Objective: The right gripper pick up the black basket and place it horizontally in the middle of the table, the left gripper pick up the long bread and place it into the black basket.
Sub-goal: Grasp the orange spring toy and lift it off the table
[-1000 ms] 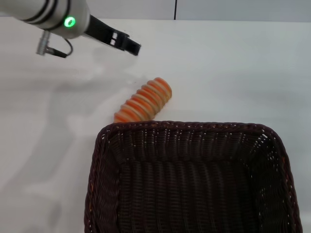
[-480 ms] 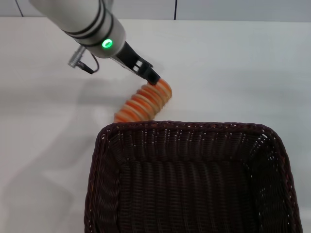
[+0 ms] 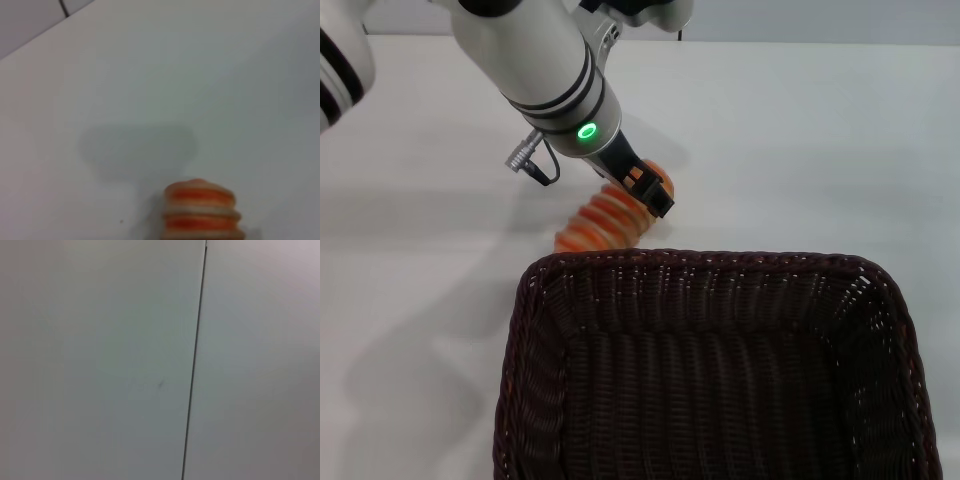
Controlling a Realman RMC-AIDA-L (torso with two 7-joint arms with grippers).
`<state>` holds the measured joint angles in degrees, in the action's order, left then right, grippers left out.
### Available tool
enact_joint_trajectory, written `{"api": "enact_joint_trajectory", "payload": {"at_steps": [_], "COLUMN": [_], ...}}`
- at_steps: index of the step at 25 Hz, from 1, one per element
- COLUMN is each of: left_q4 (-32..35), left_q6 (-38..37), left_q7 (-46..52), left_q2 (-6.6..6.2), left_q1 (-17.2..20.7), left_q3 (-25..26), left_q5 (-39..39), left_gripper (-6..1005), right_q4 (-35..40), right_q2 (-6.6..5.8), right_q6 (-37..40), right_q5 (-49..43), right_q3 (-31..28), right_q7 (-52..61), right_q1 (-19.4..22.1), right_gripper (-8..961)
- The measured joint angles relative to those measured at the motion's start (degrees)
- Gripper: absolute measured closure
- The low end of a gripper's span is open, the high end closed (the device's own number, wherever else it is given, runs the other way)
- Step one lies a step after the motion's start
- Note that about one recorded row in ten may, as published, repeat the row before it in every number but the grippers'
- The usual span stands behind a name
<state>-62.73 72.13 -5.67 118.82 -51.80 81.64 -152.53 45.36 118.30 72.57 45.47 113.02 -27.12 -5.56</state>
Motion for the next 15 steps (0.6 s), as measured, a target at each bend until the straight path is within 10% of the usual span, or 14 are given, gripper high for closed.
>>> {"api": "enact_joint_trajectory", "payload": {"at_steps": [15], "left_q4": [7.4], "left_q6": [-4.5], "left_q7": [1.5], "left_q2": [0.01], "left_q1": [-2.2], "left_q3": [-1.7], "left_q5": [0.1], "left_gripper": [205], "right_q4": [0.0], "right_q2": [0.47], "right_q6": [-0.1], "right_q5": [0.0], "right_q3": [0.0], "right_q7": [0.0], "right_q1": [-0.1], "right_gripper": [588]}}
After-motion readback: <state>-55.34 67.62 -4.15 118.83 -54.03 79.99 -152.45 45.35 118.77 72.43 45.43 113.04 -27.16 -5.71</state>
